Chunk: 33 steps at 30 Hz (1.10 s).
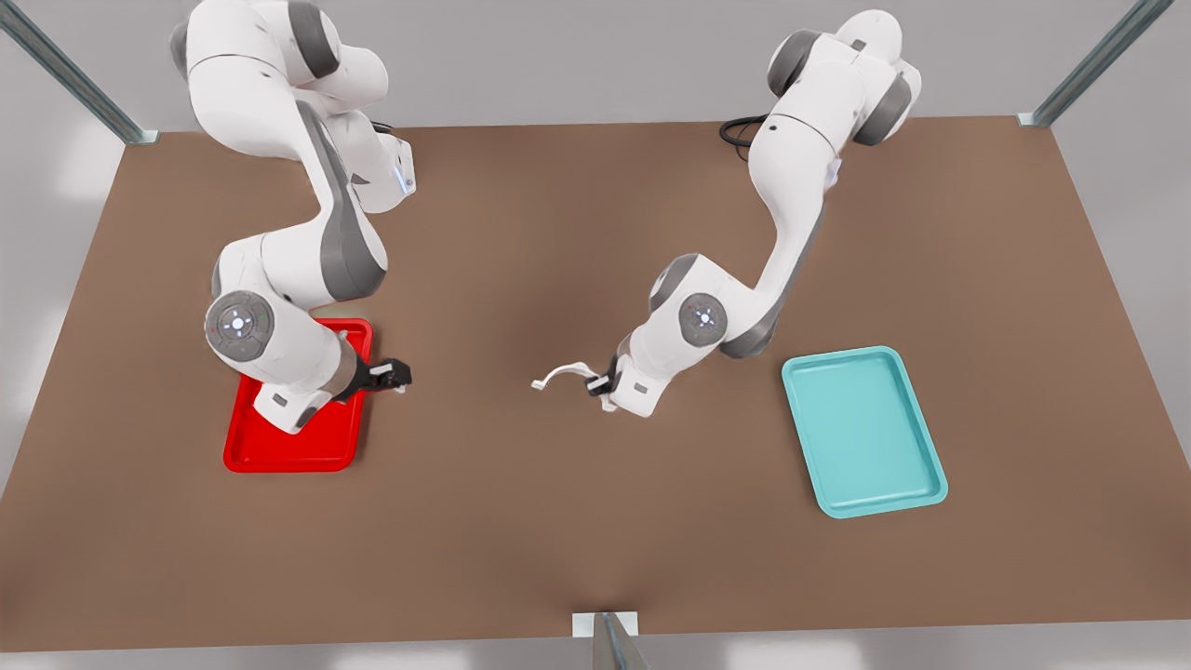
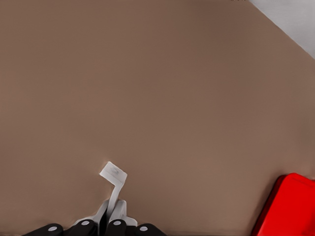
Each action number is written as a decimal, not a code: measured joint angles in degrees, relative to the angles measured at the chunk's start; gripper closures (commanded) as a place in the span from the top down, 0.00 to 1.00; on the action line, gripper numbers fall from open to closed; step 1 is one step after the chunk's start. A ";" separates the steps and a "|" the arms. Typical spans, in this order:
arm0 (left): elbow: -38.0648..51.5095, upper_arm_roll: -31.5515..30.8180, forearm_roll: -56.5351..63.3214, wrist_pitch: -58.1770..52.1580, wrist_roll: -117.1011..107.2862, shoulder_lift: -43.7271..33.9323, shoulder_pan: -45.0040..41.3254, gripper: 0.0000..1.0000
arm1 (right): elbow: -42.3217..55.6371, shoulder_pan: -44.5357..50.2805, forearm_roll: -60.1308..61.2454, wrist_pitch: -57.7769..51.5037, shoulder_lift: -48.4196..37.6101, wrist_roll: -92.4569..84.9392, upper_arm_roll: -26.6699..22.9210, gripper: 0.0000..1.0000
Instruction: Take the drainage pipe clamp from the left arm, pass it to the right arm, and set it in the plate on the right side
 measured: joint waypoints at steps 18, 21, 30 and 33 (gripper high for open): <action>0.56 -0.74 -1.09 8.31 -30.44 1.62 -3.09 0.21 | 0.43 12.60 -0.97 12.50 5.64 27.04 0.35 1.00; 0.56 -0.73 -1.06 8.42 -32.50 1.56 -3.41 0.21 | 0.58 13.11 -0.89 14.49 6.33 30.27 0.48 1.00; 0.56 -0.72 -1.17 8.53 -36.98 1.38 -3.43 0.21 | -2.00 14.84 -2.06 16.58 7.99 36.98 0.64 0.83; 0.56 -0.72 -1.20 8.53 -38.05 1.36 -3.40 0.21 | -2.18 14.76 -2.51 16.96 8.00 38.49 0.63 0.53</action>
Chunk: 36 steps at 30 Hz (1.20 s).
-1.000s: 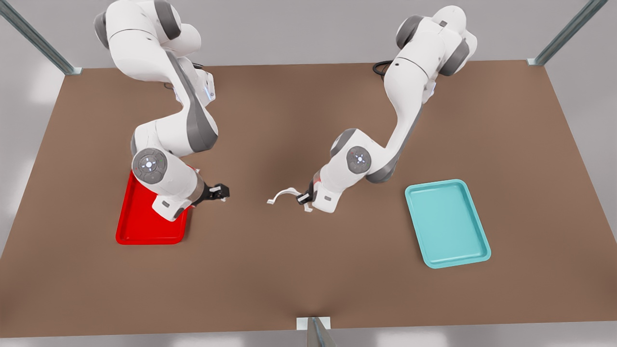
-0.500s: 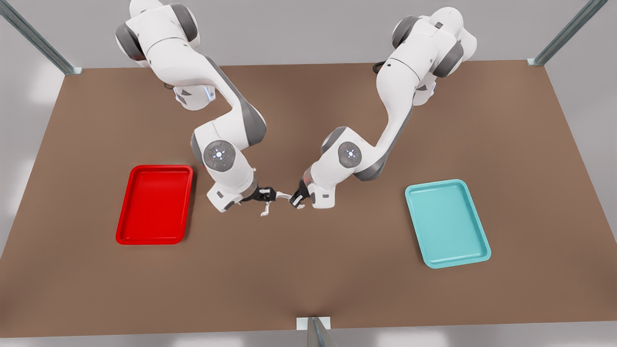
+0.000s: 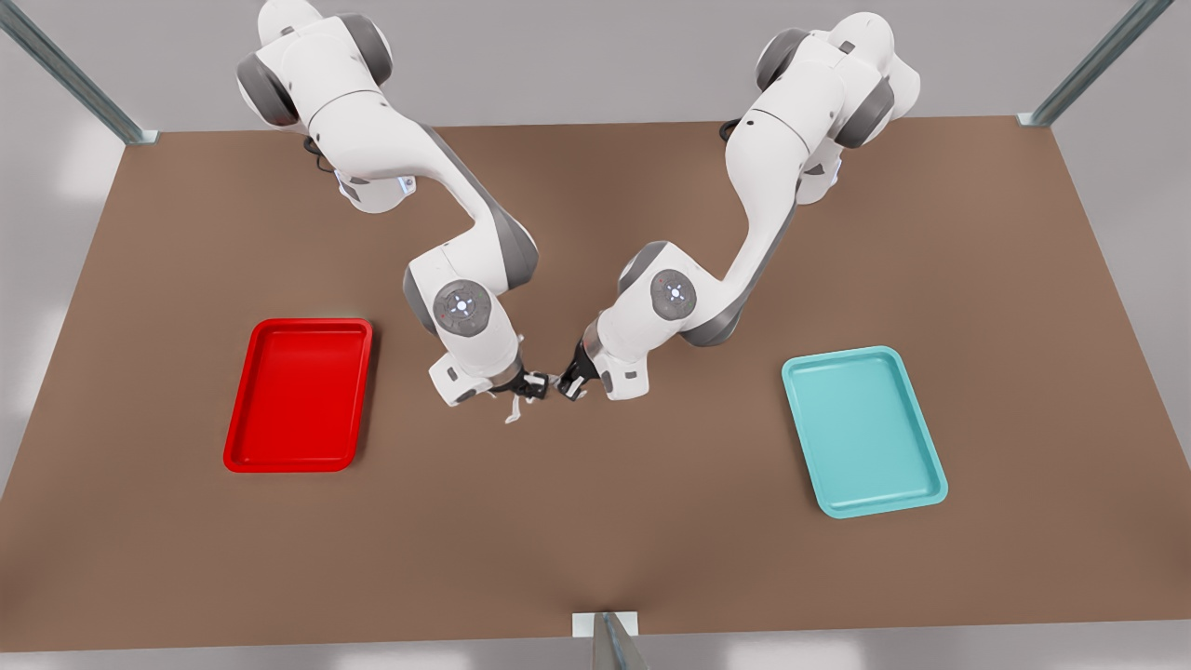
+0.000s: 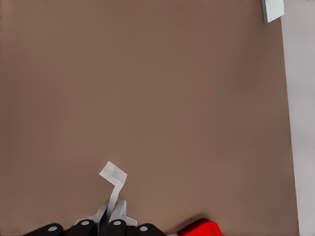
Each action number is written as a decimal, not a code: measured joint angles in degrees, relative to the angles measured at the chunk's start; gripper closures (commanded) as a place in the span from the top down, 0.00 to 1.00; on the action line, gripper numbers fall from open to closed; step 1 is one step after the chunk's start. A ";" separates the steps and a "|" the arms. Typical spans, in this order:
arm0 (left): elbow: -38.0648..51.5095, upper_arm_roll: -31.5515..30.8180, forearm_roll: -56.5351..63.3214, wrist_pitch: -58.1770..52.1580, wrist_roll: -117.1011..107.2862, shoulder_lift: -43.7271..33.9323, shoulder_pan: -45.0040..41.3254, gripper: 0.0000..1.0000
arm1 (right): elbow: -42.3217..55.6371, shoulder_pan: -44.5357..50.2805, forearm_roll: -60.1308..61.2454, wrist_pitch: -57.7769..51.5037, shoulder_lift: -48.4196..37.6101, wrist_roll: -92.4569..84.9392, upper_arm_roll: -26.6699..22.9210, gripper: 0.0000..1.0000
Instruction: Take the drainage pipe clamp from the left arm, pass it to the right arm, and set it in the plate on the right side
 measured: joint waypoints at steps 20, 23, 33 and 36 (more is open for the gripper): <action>-0.01 -0.17 -0.97 -6.03 -3.33 -4.29 4.41 1.00 | -3.72 -2.66 -2.06 0.38 -1.78 3.04 1.16 0.21; 0.00 0.07 -3.02 -17.11 -0.47 -6.99 12.17 1.00 | -5.49 -7.01 -3.09 -0.94 -3.23 0.95 1.19 0.21; -5.13 1.26 17.16 -44.01 31.36 -26.32 33.87 1.00 | -18.85 -42.11 -3.08 -3.43 -9.08 -14.36 12.91 0.21; -6.27 1.24 19.34 -45.67 40.60 -27.89 33.80 1.00 | -21.38 -48.13 -3.03 -3.46 -8.61 -20.57 13.66 0.21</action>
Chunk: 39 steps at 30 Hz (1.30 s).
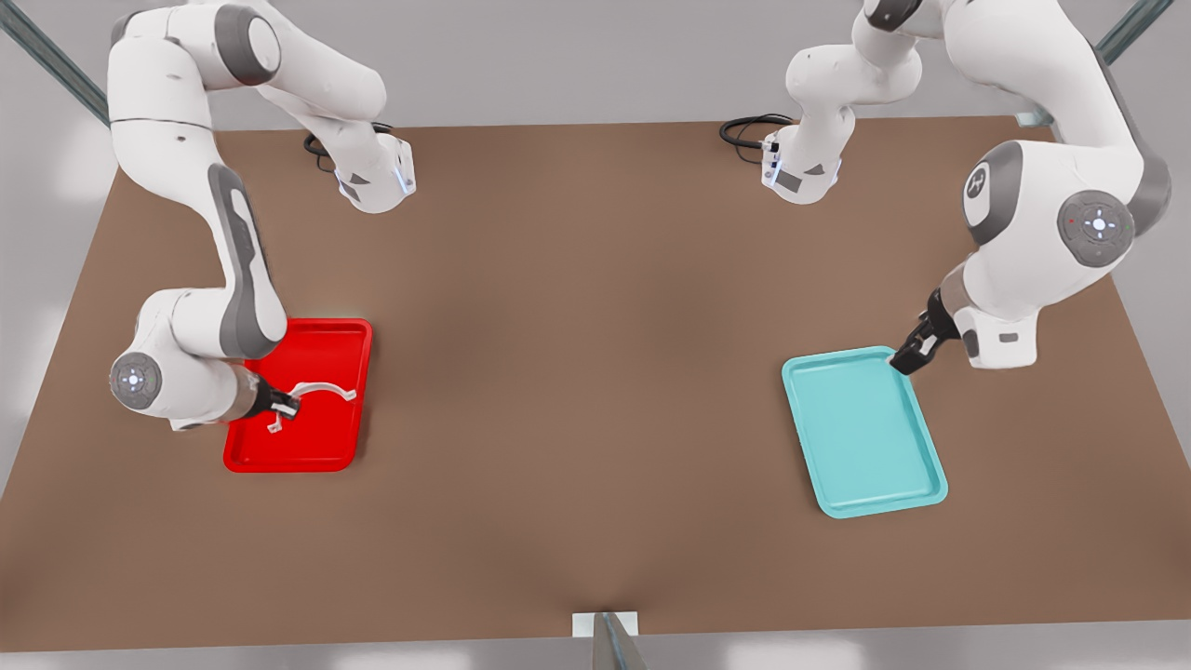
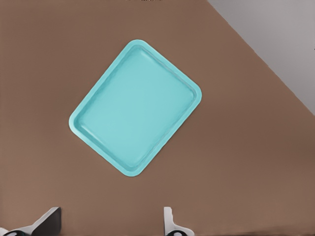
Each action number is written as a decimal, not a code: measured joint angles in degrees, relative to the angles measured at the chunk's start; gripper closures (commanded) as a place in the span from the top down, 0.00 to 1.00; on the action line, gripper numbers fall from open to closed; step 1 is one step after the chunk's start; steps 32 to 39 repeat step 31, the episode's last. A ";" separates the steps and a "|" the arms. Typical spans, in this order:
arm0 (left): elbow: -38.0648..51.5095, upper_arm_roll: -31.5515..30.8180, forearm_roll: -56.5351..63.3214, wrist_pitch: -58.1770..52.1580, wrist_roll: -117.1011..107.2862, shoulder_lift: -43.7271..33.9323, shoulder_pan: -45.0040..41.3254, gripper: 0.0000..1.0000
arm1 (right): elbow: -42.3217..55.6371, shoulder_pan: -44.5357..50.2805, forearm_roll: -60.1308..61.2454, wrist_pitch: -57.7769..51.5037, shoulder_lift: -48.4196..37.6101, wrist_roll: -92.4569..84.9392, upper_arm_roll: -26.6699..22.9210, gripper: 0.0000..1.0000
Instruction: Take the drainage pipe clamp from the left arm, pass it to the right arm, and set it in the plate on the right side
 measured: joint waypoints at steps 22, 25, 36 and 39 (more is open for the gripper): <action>4.00 -0.27 0.50 -1.51 34.38 7.85 -1.62 1.00 | 22.84 -0.68 -6.86 -5.53 2.29 -25.91 6.18 1.00; 4.14 -0.28 0.48 -1.26 36.62 7.85 -1.70 1.00 | 23.60 -0.43 -7.37 -11.56 -4.73 -25.20 7.83 1.00; 4.17 -0.34 0.46 -1.03 40.14 8.02 -1.70 1.00 | 13.64 16.54 -3.24 -17.25 -15.94 -24.19 -9.87 1.00; 4.17 -0.34 0.46 -1.03 40.14 8.02 -1.70 1.00 | 13.64 16.54 -3.24 -17.25 -15.94 -24.19 -9.87 1.00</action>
